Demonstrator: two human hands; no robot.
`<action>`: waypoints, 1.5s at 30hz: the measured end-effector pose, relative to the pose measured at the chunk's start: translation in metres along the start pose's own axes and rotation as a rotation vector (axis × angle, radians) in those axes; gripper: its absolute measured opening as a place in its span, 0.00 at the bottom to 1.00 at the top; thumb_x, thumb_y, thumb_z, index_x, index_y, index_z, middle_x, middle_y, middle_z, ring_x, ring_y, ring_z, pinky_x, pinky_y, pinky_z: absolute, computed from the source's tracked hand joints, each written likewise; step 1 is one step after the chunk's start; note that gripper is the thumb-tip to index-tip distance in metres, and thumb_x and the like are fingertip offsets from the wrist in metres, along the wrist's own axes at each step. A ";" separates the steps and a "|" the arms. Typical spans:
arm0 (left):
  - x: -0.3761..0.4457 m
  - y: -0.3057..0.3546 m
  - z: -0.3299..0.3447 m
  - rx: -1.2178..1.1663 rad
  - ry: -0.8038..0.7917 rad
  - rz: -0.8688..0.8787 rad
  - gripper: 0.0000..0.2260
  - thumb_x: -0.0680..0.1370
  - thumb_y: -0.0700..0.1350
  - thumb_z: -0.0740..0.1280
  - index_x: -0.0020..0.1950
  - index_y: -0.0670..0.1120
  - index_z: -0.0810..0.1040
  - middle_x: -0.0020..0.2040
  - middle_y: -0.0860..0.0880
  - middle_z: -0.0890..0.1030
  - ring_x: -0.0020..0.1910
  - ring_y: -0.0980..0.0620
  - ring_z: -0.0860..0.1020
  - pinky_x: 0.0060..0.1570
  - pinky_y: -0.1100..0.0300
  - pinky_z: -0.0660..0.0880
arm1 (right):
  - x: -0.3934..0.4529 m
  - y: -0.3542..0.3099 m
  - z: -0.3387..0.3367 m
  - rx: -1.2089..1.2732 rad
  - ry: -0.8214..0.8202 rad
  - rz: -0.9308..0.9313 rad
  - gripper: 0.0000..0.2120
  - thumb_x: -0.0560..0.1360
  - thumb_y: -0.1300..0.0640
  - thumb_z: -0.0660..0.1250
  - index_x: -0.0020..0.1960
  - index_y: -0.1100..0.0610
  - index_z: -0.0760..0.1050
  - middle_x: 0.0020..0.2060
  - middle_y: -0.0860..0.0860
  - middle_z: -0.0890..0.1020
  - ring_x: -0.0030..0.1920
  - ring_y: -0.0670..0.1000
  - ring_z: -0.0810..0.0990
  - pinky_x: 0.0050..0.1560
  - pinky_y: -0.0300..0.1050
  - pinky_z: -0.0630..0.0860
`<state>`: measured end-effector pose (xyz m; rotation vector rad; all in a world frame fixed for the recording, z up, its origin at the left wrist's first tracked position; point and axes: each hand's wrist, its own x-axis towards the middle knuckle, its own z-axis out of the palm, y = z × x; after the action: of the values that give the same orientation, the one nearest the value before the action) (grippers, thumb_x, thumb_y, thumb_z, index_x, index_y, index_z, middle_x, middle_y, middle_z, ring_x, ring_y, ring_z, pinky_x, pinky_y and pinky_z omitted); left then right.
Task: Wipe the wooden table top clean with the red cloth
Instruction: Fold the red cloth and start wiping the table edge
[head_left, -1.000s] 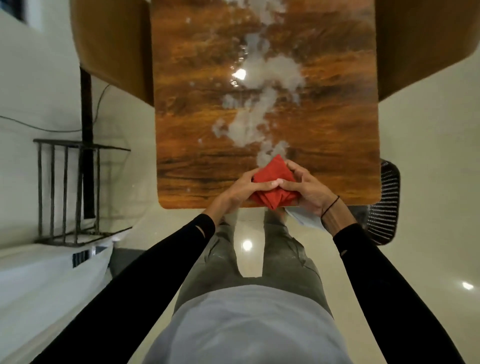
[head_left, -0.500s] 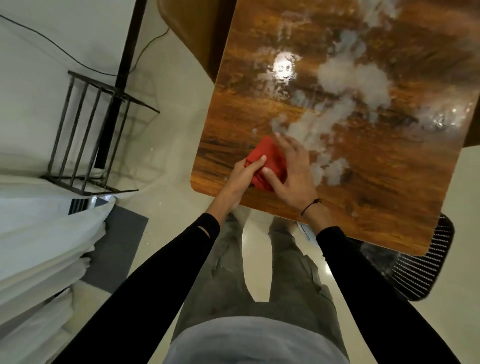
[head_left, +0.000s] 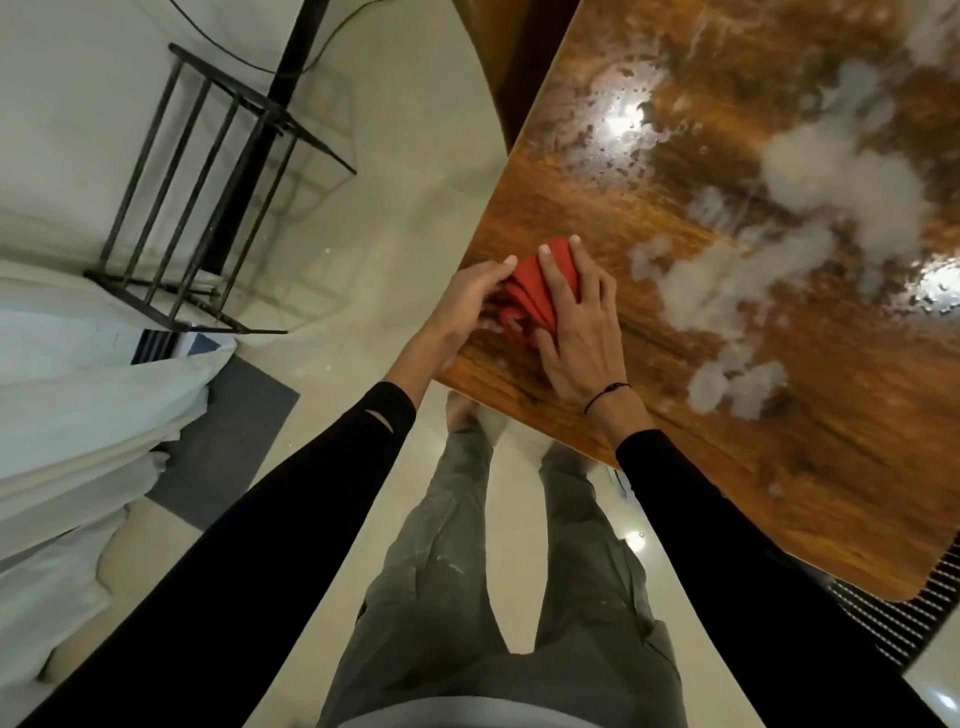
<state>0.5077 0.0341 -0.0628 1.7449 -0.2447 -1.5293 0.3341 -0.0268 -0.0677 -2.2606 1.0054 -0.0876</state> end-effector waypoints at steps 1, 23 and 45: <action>0.000 0.000 -0.004 -0.055 0.018 0.015 0.21 0.81 0.64 0.65 0.60 0.49 0.83 0.53 0.49 0.88 0.47 0.55 0.87 0.48 0.58 0.82 | 0.004 -0.003 -0.002 0.012 0.030 0.000 0.38 0.82 0.56 0.65 0.90 0.57 0.61 0.89 0.65 0.58 0.79 0.72 0.65 0.82 0.72 0.65; 0.015 -0.018 -0.005 1.021 0.086 0.559 0.38 0.80 0.57 0.76 0.88 0.53 0.65 0.85 0.46 0.67 0.82 0.41 0.65 0.79 0.41 0.63 | -0.023 0.071 -0.068 0.105 -0.201 0.074 0.33 0.79 0.54 0.58 0.84 0.52 0.75 0.80 0.55 0.72 0.76 0.58 0.69 0.73 0.51 0.66; 0.056 0.053 0.026 0.815 0.292 0.754 0.15 0.88 0.53 0.63 0.72 0.48 0.77 0.59 0.52 0.82 0.55 0.50 0.81 0.56 0.50 0.80 | 0.065 0.062 -0.059 0.259 0.577 0.447 0.15 0.87 0.58 0.69 0.63 0.71 0.78 0.53 0.62 0.83 0.53 0.54 0.77 0.55 0.50 0.74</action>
<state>0.5166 -0.0464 -0.0695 2.0717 -1.3426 -0.6230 0.3223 -0.1331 -0.0707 -1.7545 1.6669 -0.6626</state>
